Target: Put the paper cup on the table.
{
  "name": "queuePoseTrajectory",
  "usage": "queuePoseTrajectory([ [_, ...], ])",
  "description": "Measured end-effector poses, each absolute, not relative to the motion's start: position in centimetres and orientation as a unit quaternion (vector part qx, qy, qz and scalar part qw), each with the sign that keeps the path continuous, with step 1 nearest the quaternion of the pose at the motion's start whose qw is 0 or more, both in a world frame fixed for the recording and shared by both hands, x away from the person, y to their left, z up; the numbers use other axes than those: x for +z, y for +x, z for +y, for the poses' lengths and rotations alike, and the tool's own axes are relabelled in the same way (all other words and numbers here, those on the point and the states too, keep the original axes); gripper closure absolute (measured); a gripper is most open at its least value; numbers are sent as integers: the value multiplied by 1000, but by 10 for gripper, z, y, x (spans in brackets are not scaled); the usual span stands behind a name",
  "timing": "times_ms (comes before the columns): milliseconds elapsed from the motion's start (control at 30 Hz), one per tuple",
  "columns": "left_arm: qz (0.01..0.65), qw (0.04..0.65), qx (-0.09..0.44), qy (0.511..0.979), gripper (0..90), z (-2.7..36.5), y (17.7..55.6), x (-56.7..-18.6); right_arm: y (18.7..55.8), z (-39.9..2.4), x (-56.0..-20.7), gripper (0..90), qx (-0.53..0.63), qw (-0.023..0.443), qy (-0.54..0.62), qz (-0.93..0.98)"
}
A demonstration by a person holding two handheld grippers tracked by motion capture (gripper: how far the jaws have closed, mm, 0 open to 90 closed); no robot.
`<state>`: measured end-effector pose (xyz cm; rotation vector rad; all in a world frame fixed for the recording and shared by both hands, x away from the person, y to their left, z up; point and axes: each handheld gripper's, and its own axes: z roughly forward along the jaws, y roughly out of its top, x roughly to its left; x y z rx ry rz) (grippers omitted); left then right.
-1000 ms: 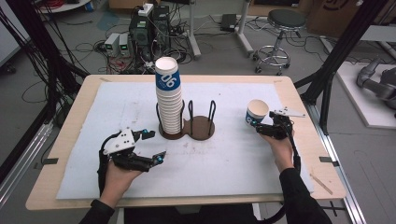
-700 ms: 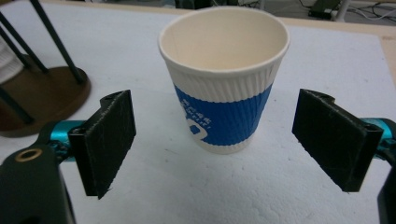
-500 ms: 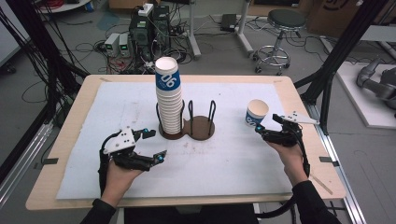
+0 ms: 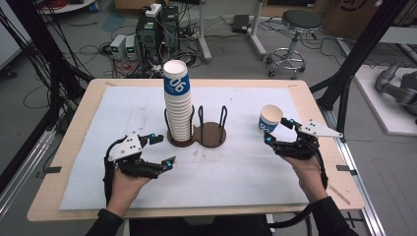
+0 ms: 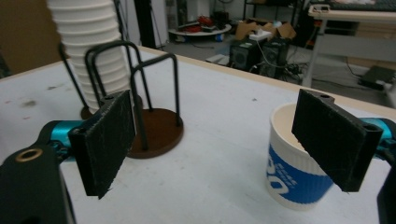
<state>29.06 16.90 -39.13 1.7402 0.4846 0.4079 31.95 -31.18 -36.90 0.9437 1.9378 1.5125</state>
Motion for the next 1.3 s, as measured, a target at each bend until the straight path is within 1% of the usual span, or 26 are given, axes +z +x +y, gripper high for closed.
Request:
queuePoseTrajectory([
  [67,208,604,178,749,173,170,291,-389,316,-309,-366,138,564,246,339,712],
  [100,205,605,179,748,173,170,290,-388,313,-306,-364,138,574,235,327,712],
  [167,203,608,181,746,173,171,290,-385,313,-305,-363,138,579,234,321,712],
  [367,206,620,190,733,173,178,288,-380,306,-290,-357,139,600,197,288,720],
  [467,209,630,185,724,173,182,288,-377,303,-285,-355,139,603,190,278,723],
  [833,211,653,180,705,173,188,285,-368,298,-279,-352,145,604,182,278,724],
  [1300,210,648,185,708,173,189,285,-368,300,-283,-354,145,600,186,289,723],
])
